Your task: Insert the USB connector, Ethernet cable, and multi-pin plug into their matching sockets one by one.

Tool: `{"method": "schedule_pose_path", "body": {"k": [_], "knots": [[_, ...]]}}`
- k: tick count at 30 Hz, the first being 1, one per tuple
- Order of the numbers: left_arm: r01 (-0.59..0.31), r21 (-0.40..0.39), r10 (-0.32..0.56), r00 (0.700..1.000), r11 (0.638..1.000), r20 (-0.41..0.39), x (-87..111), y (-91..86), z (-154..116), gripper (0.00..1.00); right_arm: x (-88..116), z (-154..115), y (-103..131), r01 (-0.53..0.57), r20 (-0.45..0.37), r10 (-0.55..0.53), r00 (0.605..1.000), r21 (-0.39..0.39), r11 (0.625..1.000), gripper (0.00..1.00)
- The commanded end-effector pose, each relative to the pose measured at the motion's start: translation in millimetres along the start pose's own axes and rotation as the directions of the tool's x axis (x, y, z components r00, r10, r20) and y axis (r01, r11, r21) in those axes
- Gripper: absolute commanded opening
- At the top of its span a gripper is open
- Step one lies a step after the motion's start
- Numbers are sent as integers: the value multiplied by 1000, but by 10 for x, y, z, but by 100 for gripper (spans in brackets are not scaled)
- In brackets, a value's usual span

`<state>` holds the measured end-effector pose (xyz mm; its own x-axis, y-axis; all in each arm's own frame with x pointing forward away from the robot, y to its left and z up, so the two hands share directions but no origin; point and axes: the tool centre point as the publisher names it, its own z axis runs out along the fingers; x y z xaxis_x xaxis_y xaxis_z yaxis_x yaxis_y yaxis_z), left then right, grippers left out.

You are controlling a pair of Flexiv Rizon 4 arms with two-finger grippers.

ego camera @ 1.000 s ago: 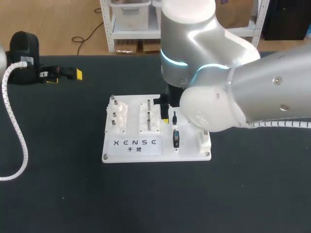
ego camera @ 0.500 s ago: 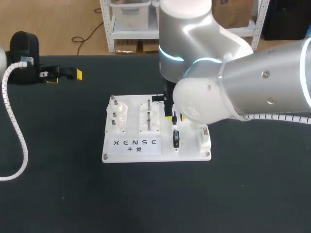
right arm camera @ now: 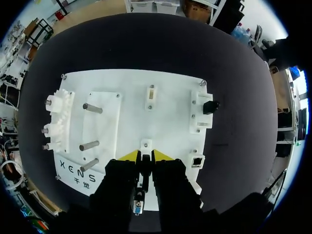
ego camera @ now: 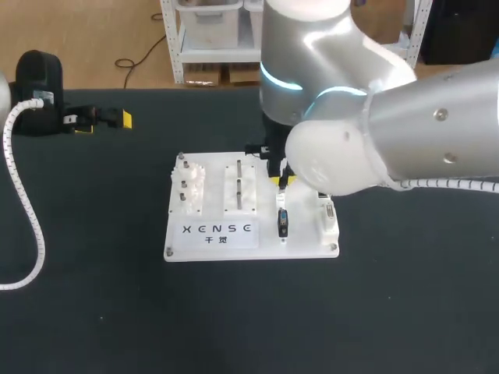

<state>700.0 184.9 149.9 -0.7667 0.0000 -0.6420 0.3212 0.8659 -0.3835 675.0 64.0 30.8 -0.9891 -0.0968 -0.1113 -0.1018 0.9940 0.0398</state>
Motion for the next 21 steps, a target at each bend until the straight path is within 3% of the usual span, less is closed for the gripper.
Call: {"method": "schedule_pose_path", "body": {"k": [1, 6, 15, 21], "knots": [[0, 0, 0, 1000, 1000, 0, 0, 0, 0, 100, 107, -236, -133, -3, 67, 4, 998, -15, 1000, 0], [0, 0, 0, 1000, 1000, 0, 0, 0, 0, 100, 100, -308, -294, -19, 85, 20, 996, -11, 1000, 0], [0, 0, 0, 1000, 1000, 0, 0, 0, 0, 100, 125, -158, -637, -61, 76, 57, 996, 52, 997, 0], [0, 0, 0, 1000, 1000, 0, 0, 0, 0, 100, 123, -89, -700, -73, 65, 69, 995, 63, 995, 0]]}}
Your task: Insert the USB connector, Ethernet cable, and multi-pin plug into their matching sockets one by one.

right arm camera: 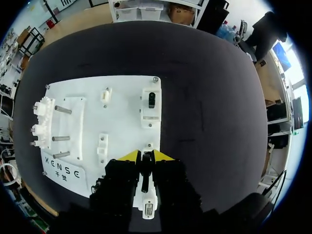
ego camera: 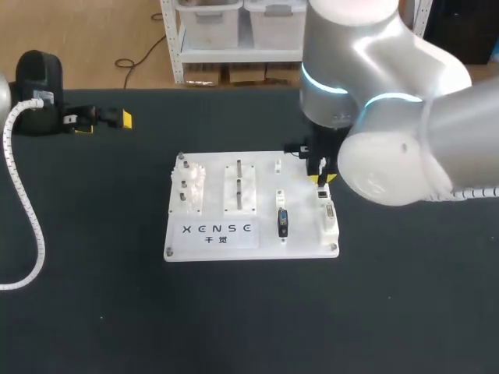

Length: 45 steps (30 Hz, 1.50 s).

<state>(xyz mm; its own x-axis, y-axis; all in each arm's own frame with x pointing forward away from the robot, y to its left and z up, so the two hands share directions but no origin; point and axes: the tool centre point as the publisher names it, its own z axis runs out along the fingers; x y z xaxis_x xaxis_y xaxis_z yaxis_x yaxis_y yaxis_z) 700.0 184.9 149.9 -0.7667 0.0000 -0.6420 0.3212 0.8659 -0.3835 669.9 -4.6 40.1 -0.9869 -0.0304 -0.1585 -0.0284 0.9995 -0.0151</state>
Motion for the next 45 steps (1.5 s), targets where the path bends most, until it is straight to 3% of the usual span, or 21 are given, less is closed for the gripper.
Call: {"method": "schedule_pose_path", "body": {"k": [1, 39, 40, 41, 42, 43, 45], "knots": [[0, 0, 0, 1000, 1000, 0, 0, 0, 0, 100, 17, 52, -27, -7, 13, 7, 1000, 2, 1000, 0], [0, 0, 0, 1000, 1000, 0, 0, 0, 0, 100, 27, 371, -101, -38, -16, 39, 999, 50, 998, 0], [0, 0, 0, 1000, 1000, 0, 0, 0, 0, 100, 17, 342, -99, -37, -10, 38, 999, 51, 998, 2], [0, 0, 0, 1000, 1000, 0, 0, 0, 0, 100, 3, 312, -100, -38, 1, 38, 999, 50, 998, 26], [0, 0, 0, 1000, 1000, 0, 0, 0, 0, 100, -12, 273, -101, -37, 15, 37, 999, 52, 998, 59], [0, 0, 0, 1000, 1000, 0, 0, 0, 0, 100, -28, 234, -102, -37, 27, 36, 999, 48, 998, 100], [0, 0, 0, 1000, 1000, 0, 0, 0, 0, 100, -46, 156, -99, -22, 70, 17, 997, 65, 998, 100]]}}
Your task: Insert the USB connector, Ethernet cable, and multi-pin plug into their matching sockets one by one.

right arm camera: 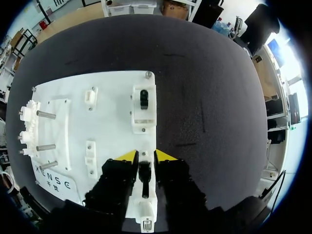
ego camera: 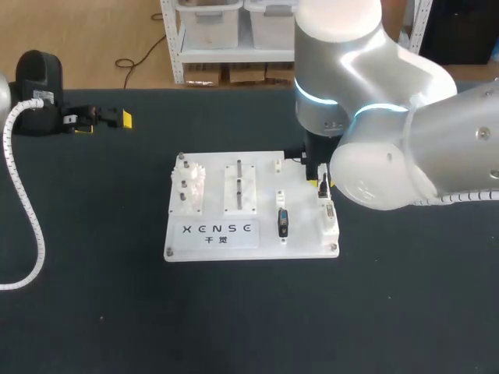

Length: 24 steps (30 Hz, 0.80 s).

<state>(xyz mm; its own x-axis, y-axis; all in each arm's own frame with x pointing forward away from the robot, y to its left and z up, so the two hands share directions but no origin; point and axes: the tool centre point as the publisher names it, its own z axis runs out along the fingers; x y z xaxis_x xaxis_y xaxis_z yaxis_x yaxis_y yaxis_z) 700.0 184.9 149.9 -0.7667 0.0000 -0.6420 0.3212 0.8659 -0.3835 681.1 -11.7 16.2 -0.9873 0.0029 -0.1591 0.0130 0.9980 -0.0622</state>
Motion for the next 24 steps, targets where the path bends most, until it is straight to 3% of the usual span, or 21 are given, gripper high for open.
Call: {"method": "schedule_pose_path", "body": {"k": [1, 4, 10, 15, 24], "knots": [[0, 0, 0, 1000, 1000, 0, 0, 0, 0, 100, 22, -129, -29, 21, 90, -23, 996, 24, 999, 100], [0, 0, 0, 1000, 1000, 0, 0, 0, 0, 100, 34, -255, 1, 40, 143, -47, 989, 52, 998, 100], [0, 0, 0, 1000, 1000, 0, 0, 0, 0, 100, 144, -481, 156, 56, 164, -62, 985, 46, 997, 100], [0, 0, 0, 1000, 1000, 0, 0, 0, 0, 100, 345, -577, 370, 91, 139, -92, 986, 16, 996, 100], [0, 0, 0, 1000, 1000, 0, 0, 0, 0, 100, 626, -474, 633, 98, 40, -98, 994, -7, 995, 100]]}}
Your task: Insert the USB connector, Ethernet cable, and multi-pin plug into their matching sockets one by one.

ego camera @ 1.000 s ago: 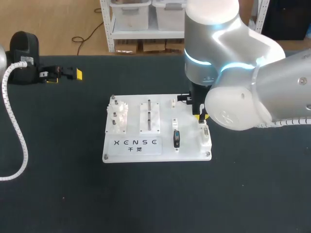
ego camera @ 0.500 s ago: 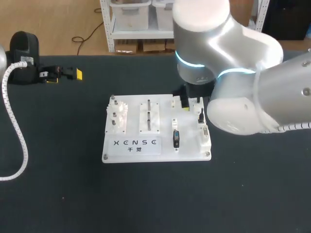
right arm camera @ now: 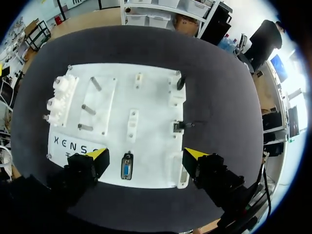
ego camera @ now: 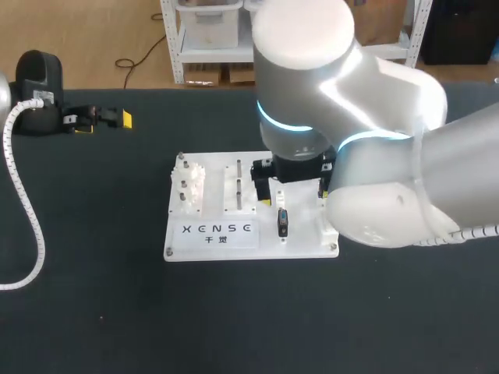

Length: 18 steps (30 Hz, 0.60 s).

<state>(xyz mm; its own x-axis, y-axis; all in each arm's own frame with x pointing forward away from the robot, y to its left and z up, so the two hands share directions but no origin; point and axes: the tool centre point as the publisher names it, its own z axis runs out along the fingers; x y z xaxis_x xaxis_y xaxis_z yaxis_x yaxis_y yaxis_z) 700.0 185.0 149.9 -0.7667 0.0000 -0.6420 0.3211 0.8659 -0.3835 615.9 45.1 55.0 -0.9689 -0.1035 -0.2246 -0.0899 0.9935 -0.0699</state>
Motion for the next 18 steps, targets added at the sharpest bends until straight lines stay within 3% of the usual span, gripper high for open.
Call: {"method": "schedule_pose_path", "body": {"k": [1, 12, 14, 16, 18], "knots": [[0, 0, 0, 1000, 1000, 0, 0, 0, 0, 100, 53, 61, 125, -8, -45, 8, 999, -1, 1000, 100], [0, 0, 0, 1000, 1000, 0, 0, 0, 0, 100, 178, 219, 268, -36, -145, 32, 989, -29, 999, 97], [0, 0, 0, 1000, 1000, 0, 0, 0, 0, 100, 193, 237, 278, -36, -152, 31, 988, -30, 999, 82], [0, 0, 0, 1000, 1000, 0, 0, 0, 0, 100, 211, 256, 283, -37, -164, 32, 986, -31, 999, 57], [0, 0, 0, 1000, 1000, 0, 0, 0, 0, 100, 224, 272, 283, -40, -170, 34, 985, -32, 999, 45]]}}
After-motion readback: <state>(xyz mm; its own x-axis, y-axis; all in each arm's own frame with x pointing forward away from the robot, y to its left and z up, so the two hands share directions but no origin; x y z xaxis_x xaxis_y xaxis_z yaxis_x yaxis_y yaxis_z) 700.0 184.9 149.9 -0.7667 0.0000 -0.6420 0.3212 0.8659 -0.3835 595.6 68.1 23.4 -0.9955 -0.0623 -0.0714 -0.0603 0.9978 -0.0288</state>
